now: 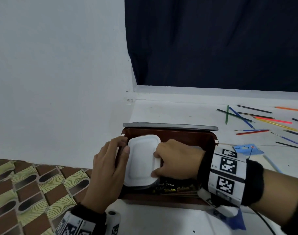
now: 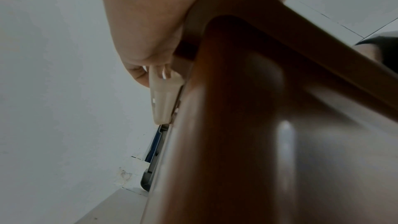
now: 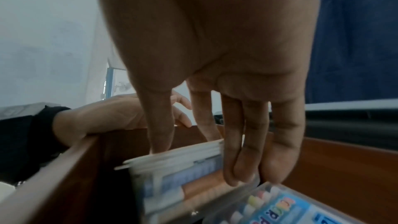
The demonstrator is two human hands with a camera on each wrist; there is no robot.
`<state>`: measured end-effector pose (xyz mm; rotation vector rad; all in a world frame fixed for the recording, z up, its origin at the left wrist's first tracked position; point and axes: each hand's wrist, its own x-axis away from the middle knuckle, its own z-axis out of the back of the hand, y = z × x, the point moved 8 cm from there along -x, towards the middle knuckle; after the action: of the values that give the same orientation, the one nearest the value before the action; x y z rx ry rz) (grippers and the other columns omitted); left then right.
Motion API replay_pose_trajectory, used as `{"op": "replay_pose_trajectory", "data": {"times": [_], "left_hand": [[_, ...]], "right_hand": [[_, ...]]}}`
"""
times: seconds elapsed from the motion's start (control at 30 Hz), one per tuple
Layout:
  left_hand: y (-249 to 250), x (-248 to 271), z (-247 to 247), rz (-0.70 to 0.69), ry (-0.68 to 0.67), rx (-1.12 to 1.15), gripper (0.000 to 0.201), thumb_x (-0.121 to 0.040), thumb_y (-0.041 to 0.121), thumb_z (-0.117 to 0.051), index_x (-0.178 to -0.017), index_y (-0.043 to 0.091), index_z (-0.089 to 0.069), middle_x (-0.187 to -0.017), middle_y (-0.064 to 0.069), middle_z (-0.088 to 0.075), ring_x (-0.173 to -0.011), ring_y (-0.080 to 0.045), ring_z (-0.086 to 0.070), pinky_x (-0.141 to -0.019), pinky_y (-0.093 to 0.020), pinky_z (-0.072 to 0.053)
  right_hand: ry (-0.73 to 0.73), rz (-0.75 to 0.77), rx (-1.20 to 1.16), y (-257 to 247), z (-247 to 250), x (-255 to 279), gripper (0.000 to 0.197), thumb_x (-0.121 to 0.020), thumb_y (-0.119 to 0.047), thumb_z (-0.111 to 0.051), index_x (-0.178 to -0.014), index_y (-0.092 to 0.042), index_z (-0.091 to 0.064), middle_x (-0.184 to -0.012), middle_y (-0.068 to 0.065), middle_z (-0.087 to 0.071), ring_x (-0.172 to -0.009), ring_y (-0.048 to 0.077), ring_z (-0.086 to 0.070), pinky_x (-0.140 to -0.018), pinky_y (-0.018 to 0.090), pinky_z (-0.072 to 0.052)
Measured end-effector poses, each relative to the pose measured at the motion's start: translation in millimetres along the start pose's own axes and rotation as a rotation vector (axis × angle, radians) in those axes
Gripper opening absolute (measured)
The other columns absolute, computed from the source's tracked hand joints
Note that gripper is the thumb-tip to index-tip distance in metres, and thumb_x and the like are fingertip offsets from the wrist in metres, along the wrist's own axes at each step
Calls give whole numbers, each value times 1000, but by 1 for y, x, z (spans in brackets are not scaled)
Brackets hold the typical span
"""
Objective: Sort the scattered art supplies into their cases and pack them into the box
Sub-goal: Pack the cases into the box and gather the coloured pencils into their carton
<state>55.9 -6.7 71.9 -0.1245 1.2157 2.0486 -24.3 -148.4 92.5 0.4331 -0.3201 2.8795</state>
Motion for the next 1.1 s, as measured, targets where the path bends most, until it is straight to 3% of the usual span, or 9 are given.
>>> {"op": "replay_pose_trajectory", "data": {"times": [0.13, 0.23, 0.37, 0.53, 0.63, 0.73, 0.87, 1.0, 1.1], "left_hand": [[2, 1, 0, -13, -14, -33, 26, -100, 45, -36, -118, 34, -53, -108, 21, -58, -103, -9, -56, -91, -48, -46], [4, 0, -2, -22, -25, -55, 24, -101, 44, -36, -115, 35, -53, -108, 21, -57, -103, -6, -53, -93, -44, -43], [3, 1, -2, -29, -36, -79, 25, -101, 45, -34, -112, 35, -54, -108, 20, -57, -103, -6, -52, -92, -42, -42], [2, 0, -4, -37, -54, -101, 27, -101, 45, -35, -114, 33, -55, -110, 19, -57, -107, -8, -51, -94, -41, -41], [8, 0, -9, -122, -114, -209, 25, -99, 43, -40, -112, 31, -58, -114, 17, -55, -116, -11, -46, -95, -39, -39], [14, 1, -19, -189, -264, -244, 30, -99, 51, -38, -113, 35, -59, -122, 22, -54, -122, -5, -46, -103, -34, -30], [16, 3, -32, -250, -475, -380, 52, -95, 69, -28, -133, 42, -50, -145, 24, -43, -135, 1, -36, -113, -37, -15], [15, 5, -41, -273, -583, -517, 71, -88, 81, -17, -148, 47, -31, -157, 20, -33, -143, 0, -30, -117, -43, -7], [13, 4, -43, -287, -614, -557, 74, -87, 84, -16, -149, 46, -31, -158, 14, -34, -142, -6, -34, -120, -44, -5]], "right_hand": [[-18, 40, 198, -1, 2, -1, 48, -82, -64, -63, -77, -19, -47, -81, -2, -47, -96, 24, -50, -72, 35, -45], [-50, 47, 261, 6, 0, 0, 72, -70, -77, -63, -110, -18, -62, -110, 5, -52, -109, 25, -46, -85, 40, -49], [-14, 115, 210, 3, 0, 2, 89, -67, -74, -69, -138, -25, -45, -137, 4, -40, -122, 23, -41, -98, 43, -46], [41, 131, 279, 4, -4, -5, 75, -68, -69, -71, -122, -20, -54, -126, 1, -45, -101, 22, -55, -84, 40, -53], [97, 159, 177, 9, -2, -2, 83, -66, -68, -74, -129, -22, -45, -129, -1, -40, -102, 20, -54, -85, 40, -52], [143, 136, 109, 22, 12, 4, 85, -73, -59, -74, -140, -26, -33, -139, -2, -32, -106, 19, -53, -87, 37, -51], [87, 47, 261, 50, 13, 15, 72, -82, -60, -64, -139, -24, -38, -129, 0, -46, -111, 21, -51, -89, 38, -48], [-50, 39, 395, 77, -24, 21, 97, -73, -76, -61, -147, -25, -24, -134, 1, -41, -118, 22, -44, -93, 37, -47], [-56, 30, 420, 88, -40, 19, 106, -70, -78, -61, -150, -25, -15, -139, 5, -34, -122, 24, -40, -94, 39, -49]]}}
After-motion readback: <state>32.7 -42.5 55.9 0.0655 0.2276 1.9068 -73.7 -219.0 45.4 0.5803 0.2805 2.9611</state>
